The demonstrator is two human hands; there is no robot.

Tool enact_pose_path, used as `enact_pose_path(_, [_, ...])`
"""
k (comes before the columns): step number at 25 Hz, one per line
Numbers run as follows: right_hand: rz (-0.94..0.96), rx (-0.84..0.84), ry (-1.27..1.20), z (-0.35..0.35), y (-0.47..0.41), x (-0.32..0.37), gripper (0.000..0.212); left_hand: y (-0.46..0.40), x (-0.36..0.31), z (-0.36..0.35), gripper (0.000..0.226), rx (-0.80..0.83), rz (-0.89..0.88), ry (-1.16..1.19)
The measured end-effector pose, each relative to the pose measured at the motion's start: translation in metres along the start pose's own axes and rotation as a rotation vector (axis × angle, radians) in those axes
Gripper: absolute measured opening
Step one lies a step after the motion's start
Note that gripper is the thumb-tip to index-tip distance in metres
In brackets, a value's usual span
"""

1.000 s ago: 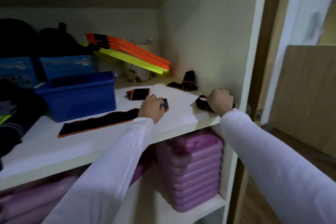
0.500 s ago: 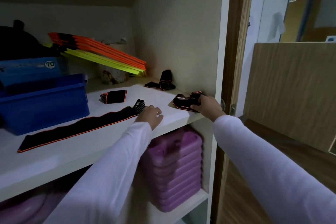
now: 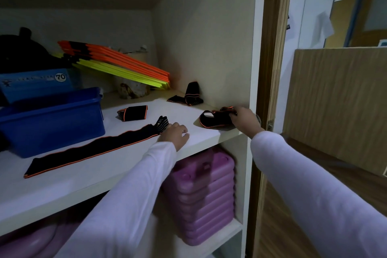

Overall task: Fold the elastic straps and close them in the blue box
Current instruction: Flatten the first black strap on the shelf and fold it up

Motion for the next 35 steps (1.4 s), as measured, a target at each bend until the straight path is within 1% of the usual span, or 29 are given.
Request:
enact_pose_path(2, [-0.102,-0.061,-0.119,0.006,-0.002,0.0,0.029,0.0,-0.001,0.001,0.034,0.009,0.005,-0.001])
enact_pose_path(4, [-0.185,-0.088,-0.318,0.01,-0.005,-0.001,0.027,0.0,-0.002,0.001,0.035,0.017,0.003,-0.008])
enact_pose_path(6, [-0.233,-0.085,-0.511,0.011,-0.004,0.0,0.03,0.001,-0.002,0.002,0.035,0.024,0.004,-0.007])
enact_pose_path(9, [-0.275,-0.057,-0.637,0.009,-0.002,0.0,0.032,0.003,-0.004,0.007,0.034,0.011,0.016,0.049])
enact_pose_path(11, [-0.312,-0.02,-0.738,0.007,0.0,0.003,0.031,0.004,-0.006,0.019,0.033,-0.08,0.076,0.161])
enact_pose_path(13, [-0.327,0.029,-0.835,0.006,0.001,0.009,0.031,0.001,-0.009,0.038,0.032,-0.226,0.141,0.275])
enact_pose_path(15, [-0.302,0.078,-0.889,0.007,0.003,0.018,0.031,-0.006,-0.013,0.056,0.03,-0.311,0.143,0.369])
enact_pose_path(16, [-0.285,0.098,-0.907,0.007,0.003,0.022,0.03,-0.01,-0.017,0.065,0.03,-0.318,0.12,0.402])
enact_pose_path(18, [-0.252,0.133,-0.928,0.008,0.005,0.03,0.031,-0.018,-0.026,0.078,0.034,-0.279,0.055,0.441])
enact_pose_path(21, [-0.22,0.162,-0.93,0.006,0.008,0.039,0.031,-0.024,-0.038,0.086,0.048,-0.188,-0.031,0.426])
enact_pose_path(23, [-0.203,0.179,-0.923,0.005,0.01,0.043,0.031,-0.026,-0.043,0.086,0.051,-0.158,-0.059,0.391])
enact_pose_path(26, [-0.179,0.218,-0.929,0.004,0.012,0.045,0.028,-0.027,-0.044,0.082,0.045,-0.126,-0.07,0.407])
enact_pose_path(29, [-0.163,0.275,-0.935,0.003,0.013,0.045,0.016,-0.025,-0.044,0.081,0.041,-0.136,-0.061,0.388])
enact_pose_path(30, [-0.161,0.288,-0.929,0.003,0.013,0.045,0.016,-0.024,-0.045,0.082,0.039,-0.142,-0.062,0.389])
enact_pose_path(33, [-0.173,0.311,-0.906,0.002,0.013,0.044,0.028,-0.023,-0.047,0.083,0.033,-0.144,-0.058,0.403])
enact_pose_path(35, [-0.169,0.331,-0.859,0.003,0.014,0.044,0.03,-0.023,-0.046,0.082,0.032,-0.152,-0.056,0.4])
Point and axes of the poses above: each hand's wrist, its own y-axis away from the middle knuckle, its own z-axis out of the back of the hand, x = y × z, the point moved 3 cm from there along -y, towards the middle knuckle, and after that the axes turned 9 degrees about -x, right-handed, at the moved point
